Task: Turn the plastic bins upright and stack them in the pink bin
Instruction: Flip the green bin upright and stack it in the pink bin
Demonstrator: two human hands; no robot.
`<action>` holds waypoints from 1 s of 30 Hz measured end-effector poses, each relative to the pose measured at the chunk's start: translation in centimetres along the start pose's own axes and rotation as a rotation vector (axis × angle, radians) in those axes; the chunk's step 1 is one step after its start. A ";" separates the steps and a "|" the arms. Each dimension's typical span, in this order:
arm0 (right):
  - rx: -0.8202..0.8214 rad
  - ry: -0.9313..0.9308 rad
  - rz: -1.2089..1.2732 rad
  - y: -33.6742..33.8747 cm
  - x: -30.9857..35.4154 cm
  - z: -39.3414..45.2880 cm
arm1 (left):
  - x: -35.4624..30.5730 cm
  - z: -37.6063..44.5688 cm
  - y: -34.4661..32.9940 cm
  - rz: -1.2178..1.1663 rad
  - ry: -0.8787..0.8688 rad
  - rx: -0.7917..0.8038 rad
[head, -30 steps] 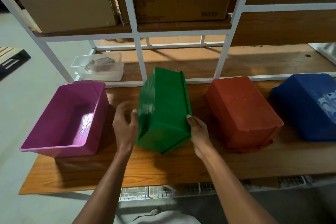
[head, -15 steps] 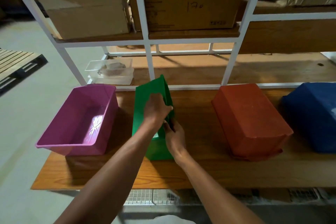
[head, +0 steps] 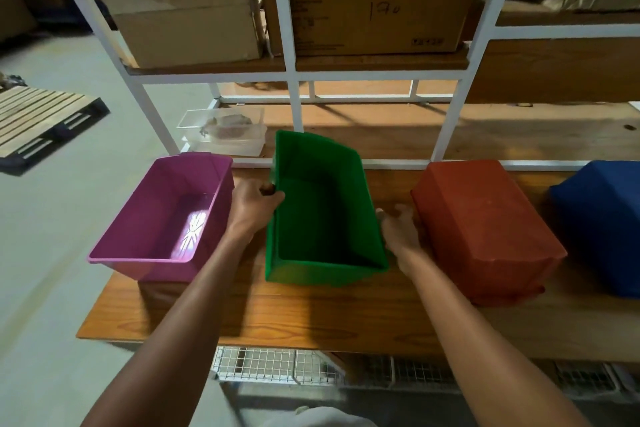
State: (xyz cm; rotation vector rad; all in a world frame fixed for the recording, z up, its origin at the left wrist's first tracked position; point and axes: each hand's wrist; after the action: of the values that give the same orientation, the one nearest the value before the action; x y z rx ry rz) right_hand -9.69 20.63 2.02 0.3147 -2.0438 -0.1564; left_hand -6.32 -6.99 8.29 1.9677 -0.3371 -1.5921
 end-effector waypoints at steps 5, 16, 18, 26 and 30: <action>0.112 -0.038 -0.017 1.1 1.5 -0.7 | 2.2 -1.8 0.8 -0.221 0.080 0.068; 0.164 0.182 0.084 0.4 3.5 -3.8 | 3.0 -6.2 2.6 -0.414 0.038 0.028; 0.166 0.215 0.117 0.1 3.9 -4.3 | 3.4 -6.5 3.3 -0.399 0.030 0.017; 0.139 0.302 0.226 -3.4 5.9 -6.9 | 5.6 -6.5 7.0 -0.490 -0.002 0.031; 0.095 0.324 0.259 -7.1 6.4 -8.2 | 7.4 -6.1 11.0 -0.536 -0.013 0.073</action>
State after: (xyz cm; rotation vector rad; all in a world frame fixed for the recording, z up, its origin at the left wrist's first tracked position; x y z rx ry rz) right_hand -4.28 12.19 9.58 0.1211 -1.7531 0.1436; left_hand 3.15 -17.99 9.41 2.2273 0.1481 -1.9341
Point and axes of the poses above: each hand's wrist, its own z-axis towards the middle knuckle, its own y-axis out of the back of the hand, x = y × z, and after that the axes turned 9 degrees about x, right-handed
